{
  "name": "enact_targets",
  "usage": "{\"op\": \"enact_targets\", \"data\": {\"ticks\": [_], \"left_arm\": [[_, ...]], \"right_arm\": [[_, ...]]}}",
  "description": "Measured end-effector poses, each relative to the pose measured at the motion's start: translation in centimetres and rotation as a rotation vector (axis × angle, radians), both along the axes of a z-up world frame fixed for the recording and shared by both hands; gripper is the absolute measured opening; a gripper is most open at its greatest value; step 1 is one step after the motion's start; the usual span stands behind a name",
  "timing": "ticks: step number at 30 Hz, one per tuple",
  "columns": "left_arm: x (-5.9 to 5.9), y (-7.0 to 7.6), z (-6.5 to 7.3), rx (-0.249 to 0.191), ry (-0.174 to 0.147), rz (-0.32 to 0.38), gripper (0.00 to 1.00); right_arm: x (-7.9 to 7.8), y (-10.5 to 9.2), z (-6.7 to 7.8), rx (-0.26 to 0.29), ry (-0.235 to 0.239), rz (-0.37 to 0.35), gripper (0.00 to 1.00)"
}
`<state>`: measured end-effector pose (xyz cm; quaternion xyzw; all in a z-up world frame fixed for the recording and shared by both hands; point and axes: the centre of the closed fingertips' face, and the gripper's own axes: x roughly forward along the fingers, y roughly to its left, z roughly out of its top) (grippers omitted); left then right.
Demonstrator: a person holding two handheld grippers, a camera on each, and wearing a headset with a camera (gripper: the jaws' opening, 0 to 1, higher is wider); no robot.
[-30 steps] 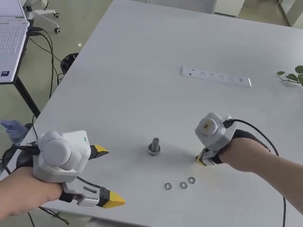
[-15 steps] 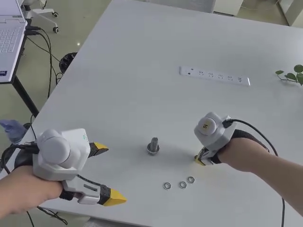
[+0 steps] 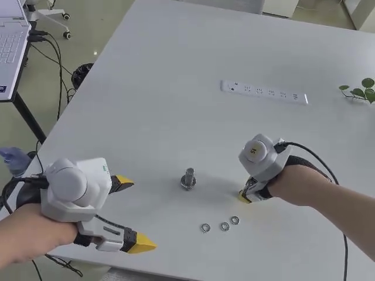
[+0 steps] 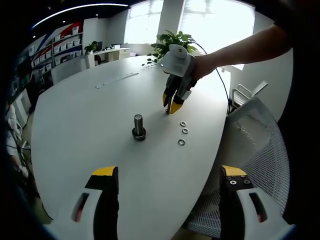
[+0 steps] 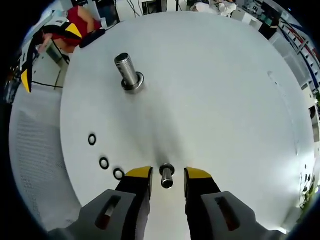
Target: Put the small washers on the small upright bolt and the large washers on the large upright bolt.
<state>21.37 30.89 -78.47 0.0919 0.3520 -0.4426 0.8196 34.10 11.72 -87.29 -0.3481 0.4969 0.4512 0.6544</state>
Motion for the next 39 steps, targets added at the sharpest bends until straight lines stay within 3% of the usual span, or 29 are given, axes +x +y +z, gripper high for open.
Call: {"op": "enact_targets", "data": {"ticks": [5, 20, 26, 39], "left_arm": [[-0.1, 0.0, 0.0, 0.0, 0.002, 0.0, 0.82], [-0.2, -0.1, 0.3, -0.001, -0.013, 0.0, 0.82], [-0.4, -0.5, 0.5, 0.001, -0.016, -0.007, 0.82], [-0.6, -0.8, 1.2, 0.0, -0.029, -0.007, 0.82]], "right_arm": [[-0.1, -0.1, 0.2, -0.008, 0.012, 0.008, 0.26], [-0.1, 0.5, 3.2, 0.028, -0.013, 0.006, 0.25], [-0.3, 0.0, 4.0, 0.043, -0.002, -0.019, 0.25], [-0.8, -0.6, 5.4, 0.054, -0.033, -0.008, 0.24]]}}
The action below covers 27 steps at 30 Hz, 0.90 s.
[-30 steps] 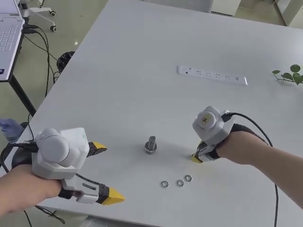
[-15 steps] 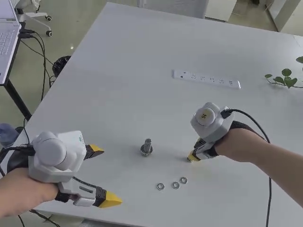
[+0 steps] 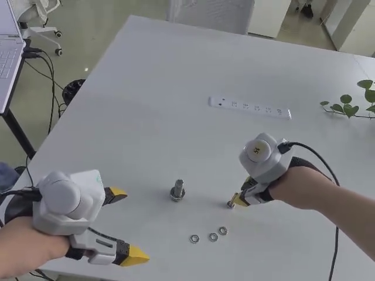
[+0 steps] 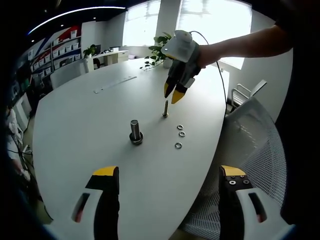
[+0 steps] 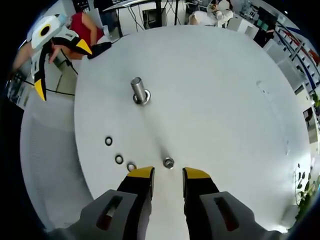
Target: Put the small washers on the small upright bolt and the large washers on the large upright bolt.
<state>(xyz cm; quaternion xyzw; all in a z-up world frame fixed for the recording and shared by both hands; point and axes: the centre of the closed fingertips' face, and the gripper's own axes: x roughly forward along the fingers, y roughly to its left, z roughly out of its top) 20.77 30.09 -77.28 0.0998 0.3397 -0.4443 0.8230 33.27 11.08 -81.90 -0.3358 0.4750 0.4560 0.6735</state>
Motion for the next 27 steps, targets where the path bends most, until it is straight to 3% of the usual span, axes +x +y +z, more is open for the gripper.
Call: {"op": "enact_targets", "data": {"ticks": [13, 27], "left_arm": [[-0.9, 0.0, 0.0, 0.004, 0.0, -0.007, 0.82], [-1.1, -0.4, 0.1, 0.008, -0.006, -0.023, 0.81]], "right_arm": [[-1.1, 0.1, 0.5, 0.008, -0.005, 0.019, 0.24], [-3.7, 0.4, 0.2, 0.0, 0.014, 0.06, 0.24]]}}
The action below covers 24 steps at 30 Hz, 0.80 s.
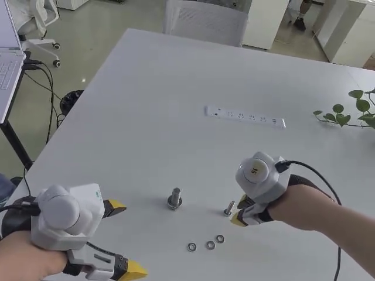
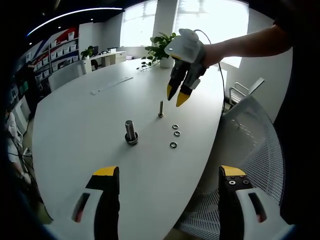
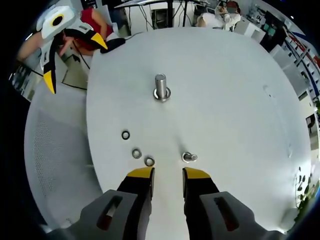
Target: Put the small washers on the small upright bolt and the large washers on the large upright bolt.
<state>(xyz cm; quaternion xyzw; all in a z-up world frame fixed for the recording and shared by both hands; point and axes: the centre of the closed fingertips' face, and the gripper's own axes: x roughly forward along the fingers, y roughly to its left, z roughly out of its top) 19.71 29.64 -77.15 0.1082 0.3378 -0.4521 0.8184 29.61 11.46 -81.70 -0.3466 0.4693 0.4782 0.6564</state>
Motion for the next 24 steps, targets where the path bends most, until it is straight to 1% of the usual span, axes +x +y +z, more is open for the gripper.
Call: {"op": "enact_targets", "data": {"ticks": [3, 10, 13, 15, 19, 21, 24], "left_arm": [[0.0, 0.1, 0.0, 0.001, 0.0, 0.001, 0.81], [-0.1, 0.2, -0.1, 0.004, 0.002, -0.002, 0.81], [-0.1, 0.1, -0.1, 0.005, 0.004, -0.004, 0.8], [0.0, 0.1, -0.2, 0.006, 0.004, -0.005, 0.8], [0.1, 0.2, -0.3, 0.008, 0.007, -0.006, 0.8], [0.1, 0.2, -0.3, 0.007, 0.007, -0.006, 0.8], [0.4, 0.3, -0.2, 0.001, 0.0, 0.001, 0.81]], "right_arm": [[-0.6, 0.3, 0.0, 0.003, 0.007, 0.011, 0.24], [-1.3, 0.6, -0.1, 0.008, 0.016, 0.032, 0.25], [-1.6, 0.8, -0.4, 0.007, 0.021, 0.043, 0.26], [-2.1, 1.0, -0.6, 0.013, 0.034, 0.056, 0.27], [-2.6, 1.1, -1.1, 0.011, 0.043, 0.07, 0.31], [-2.8, 1.1, -1.3, 0.015, 0.051, 0.077, 0.33], [-3.0, 1.1, -1.5, 0.017, 0.056, 0.088, 0.33]]}}
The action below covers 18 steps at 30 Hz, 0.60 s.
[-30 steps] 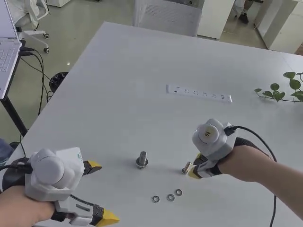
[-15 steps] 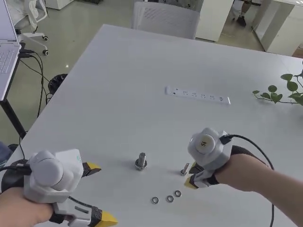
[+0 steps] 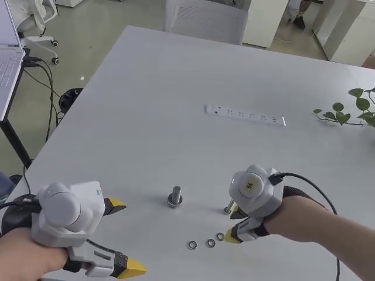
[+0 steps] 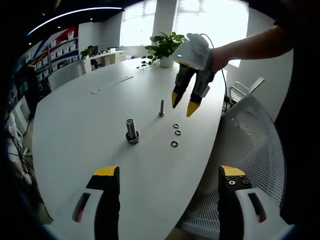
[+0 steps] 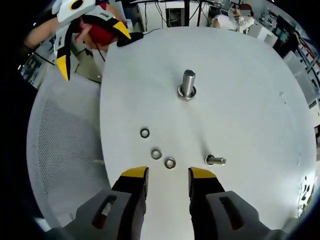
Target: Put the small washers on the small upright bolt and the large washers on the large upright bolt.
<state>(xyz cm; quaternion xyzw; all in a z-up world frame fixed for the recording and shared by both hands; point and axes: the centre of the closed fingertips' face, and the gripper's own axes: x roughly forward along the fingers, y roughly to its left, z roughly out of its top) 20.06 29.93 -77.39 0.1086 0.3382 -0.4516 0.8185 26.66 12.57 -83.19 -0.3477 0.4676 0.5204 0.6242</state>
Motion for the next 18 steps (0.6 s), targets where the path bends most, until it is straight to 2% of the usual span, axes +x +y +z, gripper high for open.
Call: {"op": "enact_targets", "data": {"ticks": [5, 18], "left_arm": [[0.0, 0.1, -0.2, 0.001, 0.004, -0.003, 0.8], [0.0, 0.5, -0.4, -0.003, 0.016, 0.003, 0.8]], "right_arm": [[-0.1, 0.2, -0.4, 0.009, 0.001, 0.016, 0.34], [0.0, 0.1, -2.9, -0.008, -0.01, 0.07, 0.33]]}}
